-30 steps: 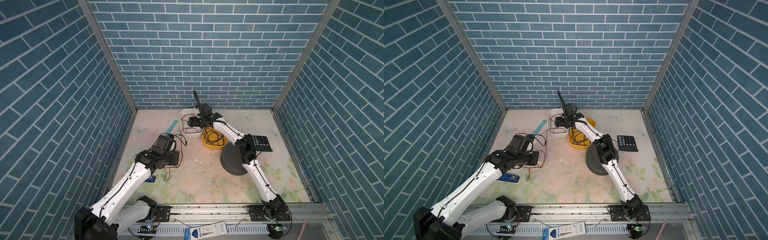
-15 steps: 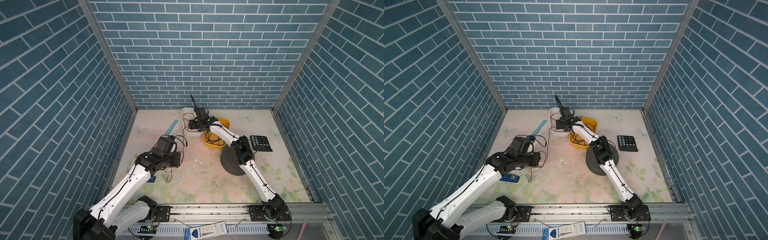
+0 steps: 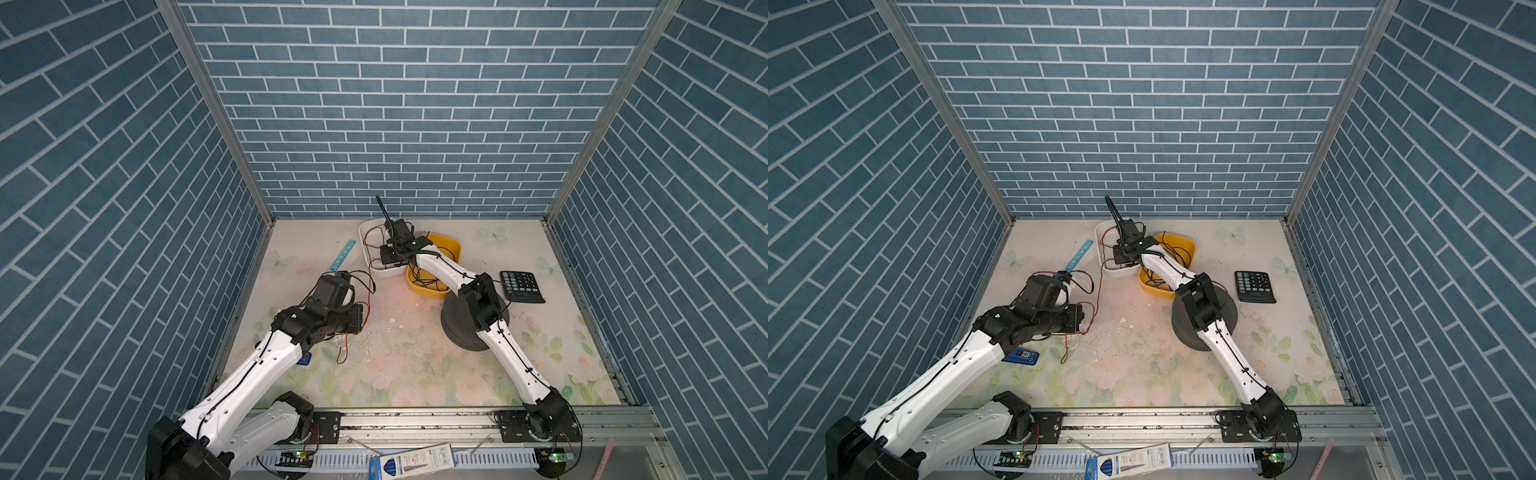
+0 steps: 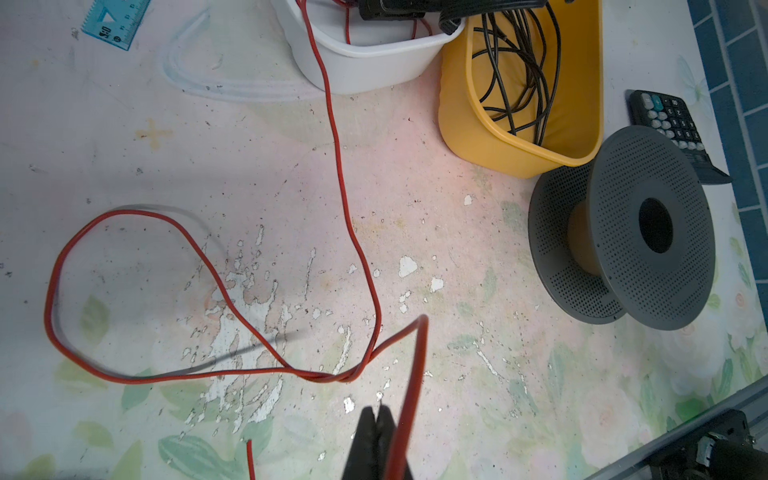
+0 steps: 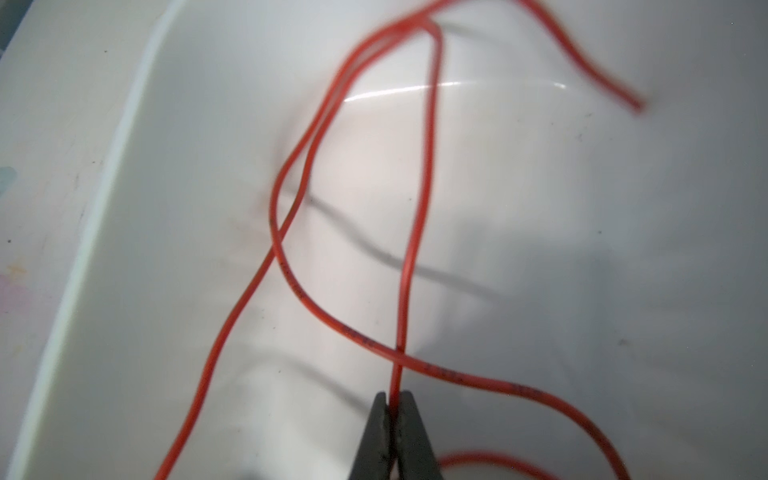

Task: Wrap the cables
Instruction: 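Lift the red cable toward the spool with the right gripper while the left holds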

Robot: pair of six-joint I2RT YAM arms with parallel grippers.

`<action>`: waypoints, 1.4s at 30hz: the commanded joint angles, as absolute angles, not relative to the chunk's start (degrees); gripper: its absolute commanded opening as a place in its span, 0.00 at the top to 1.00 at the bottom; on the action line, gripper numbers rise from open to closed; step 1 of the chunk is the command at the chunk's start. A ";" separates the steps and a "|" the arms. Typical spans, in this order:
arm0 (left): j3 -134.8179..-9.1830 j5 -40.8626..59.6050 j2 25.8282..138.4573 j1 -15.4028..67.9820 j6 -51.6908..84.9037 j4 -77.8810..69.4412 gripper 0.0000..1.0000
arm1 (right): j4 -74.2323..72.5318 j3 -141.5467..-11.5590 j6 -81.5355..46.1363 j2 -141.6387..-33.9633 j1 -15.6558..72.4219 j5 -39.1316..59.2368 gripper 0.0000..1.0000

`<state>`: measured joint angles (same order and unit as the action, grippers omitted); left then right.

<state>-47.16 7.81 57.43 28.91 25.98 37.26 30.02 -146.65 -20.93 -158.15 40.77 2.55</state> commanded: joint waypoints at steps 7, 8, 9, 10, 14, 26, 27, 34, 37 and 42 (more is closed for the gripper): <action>-48.57 7.17 56.91 28.84 25.43 37.28 1.00 | 27.61 -147.82 -18.18 -150.68 41.18 -0.46 1.00; -49.09 6.86 57.08 28.62 25.02 37.88 1.00 | 27.04 -146.76 -18.19 -149.08 41.15 -0.15 1.00; -49.59 6.77 57.24 28.23 24.65 38.40 1.00 | 26.13 -145.38 -18.04 -147.35 41.16 0.18 1.00; -49.95 6.92 57.29 27.84 24.46 38.77 1.00 | 25.39 -143.73 -17.88 -145.53 41.22 0.42 1.00; -50.83 8.04 56.65 25.53 23.13 39.92 1.00 | 22.46 -136.84 -16.51 -137.94 41.73 0.79 1.00; -56.04 10.65 58.80 19.34 18.44 41.92 1.00 | 26.62 -116.95 -12.32 -111.70 47.13 1.54 1.00; -56.44 10.70 58.97 18.97 18.04 42.03 1.00 | 27.10 -114.97 -12.30 -109.63 47.66 1.84 1.00; -59.21 11.58 62.01 16.53 16.24 41.64 1.00 | 28.36 -100.01 -11.56 -93.60 51.39 -0.60 1.00; -60.00 11.84 63.83 16.51 16.11 40.91 1.00 | 29.13 -94.80 -12.05 -87.76 52.07 -0.24 1.00; -60.88 11.92 65.29 16.51 15.76 40.10 1.00 | 30.79 -84.44 -12.53 -80.30 52.39 3.97 1.00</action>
